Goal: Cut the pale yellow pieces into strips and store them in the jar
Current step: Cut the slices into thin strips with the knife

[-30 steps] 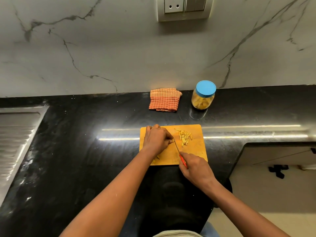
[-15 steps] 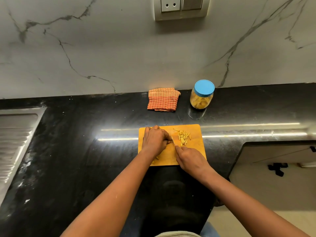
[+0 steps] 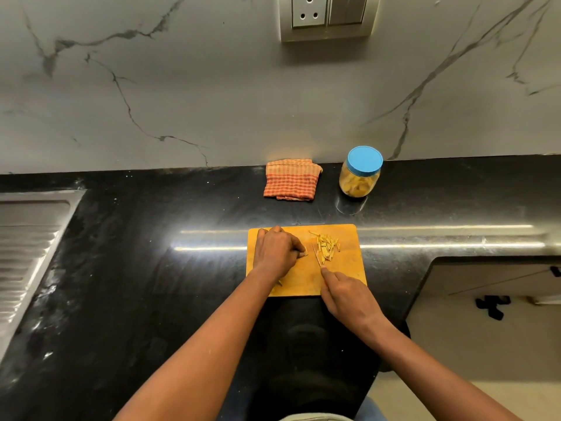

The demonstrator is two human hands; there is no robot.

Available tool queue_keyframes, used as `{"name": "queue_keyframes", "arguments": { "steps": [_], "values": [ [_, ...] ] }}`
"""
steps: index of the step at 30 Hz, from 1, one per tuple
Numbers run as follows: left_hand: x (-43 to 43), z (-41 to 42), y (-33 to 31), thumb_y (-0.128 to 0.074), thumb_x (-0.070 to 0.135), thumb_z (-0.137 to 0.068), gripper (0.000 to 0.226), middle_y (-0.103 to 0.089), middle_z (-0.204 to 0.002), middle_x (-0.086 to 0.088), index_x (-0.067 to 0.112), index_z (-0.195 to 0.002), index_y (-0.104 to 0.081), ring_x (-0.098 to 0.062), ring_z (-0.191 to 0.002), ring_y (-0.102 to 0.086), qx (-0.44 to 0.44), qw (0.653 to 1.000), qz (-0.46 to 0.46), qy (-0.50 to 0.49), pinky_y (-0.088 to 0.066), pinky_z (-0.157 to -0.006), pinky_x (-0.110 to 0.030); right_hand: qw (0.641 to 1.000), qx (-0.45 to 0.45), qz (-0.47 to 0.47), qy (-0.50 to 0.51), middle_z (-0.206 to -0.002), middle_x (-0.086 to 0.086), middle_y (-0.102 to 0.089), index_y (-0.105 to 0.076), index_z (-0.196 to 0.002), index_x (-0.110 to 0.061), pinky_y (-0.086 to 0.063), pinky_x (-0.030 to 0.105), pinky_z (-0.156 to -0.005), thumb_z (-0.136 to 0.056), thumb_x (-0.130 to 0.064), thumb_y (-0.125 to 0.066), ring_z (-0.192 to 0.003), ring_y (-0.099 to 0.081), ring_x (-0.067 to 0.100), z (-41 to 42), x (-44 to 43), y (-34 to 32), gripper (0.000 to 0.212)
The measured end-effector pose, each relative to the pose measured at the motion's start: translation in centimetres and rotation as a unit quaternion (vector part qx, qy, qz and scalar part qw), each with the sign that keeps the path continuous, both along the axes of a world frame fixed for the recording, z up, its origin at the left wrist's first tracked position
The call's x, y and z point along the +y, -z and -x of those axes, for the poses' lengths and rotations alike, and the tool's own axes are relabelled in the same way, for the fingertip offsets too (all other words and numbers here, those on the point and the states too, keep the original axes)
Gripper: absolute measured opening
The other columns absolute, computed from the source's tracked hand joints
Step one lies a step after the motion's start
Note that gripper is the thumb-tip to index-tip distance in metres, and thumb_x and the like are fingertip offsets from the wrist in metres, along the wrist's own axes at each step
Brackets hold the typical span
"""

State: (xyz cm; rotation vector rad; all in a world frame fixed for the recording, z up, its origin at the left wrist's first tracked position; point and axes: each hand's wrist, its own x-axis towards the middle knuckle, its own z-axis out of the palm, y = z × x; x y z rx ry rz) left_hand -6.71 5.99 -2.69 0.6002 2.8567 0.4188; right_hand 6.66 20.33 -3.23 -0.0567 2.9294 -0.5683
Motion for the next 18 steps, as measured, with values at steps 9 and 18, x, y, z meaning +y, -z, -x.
{"name": "queue_keyframes", "arguments": {
  "steps": [9,18],
  "values": [
    [0.0,-0.1,-0.2,-0.073,0.037,-0.083,0.013,-0.071,-0.096,0.013,0.035,-0.096,-0.077,-0.009,-0.104,-0.051,-0.011,1.0,-0.005,-0.013,-0.036,-0.091,-0.033,1.0,0.008,0.016,-0.019,-0.122,0.007,-0.063,-0.039,-0.147,-0.012,-0.052,0.034,-0.086,-0.102,-0.031,-0.039,-0.101,-0.063,0.023,0.8,-0.8,0.0,0.048],
    [0.0,-0.1,0.0,-0.073,0.036,-0.084,0.013,-0.071,-0.099,0.014,0.034,-0.096,-0.076,-0.008,-0.105,-0.05,-0.011,1.0,-0.005,-0.006,-0.034,-0.093,-0.032,0.998,-0.018,-0.01,-0.054,-0.12,0.009,-0.062,-0.036,-0.146,-0.01,-0.052,0.036,-0.084,-0.103,-0.029,-0.036,-0.1,-0.062,0.026,2.0,-0.6,0.0,0.047]
  ]
}}
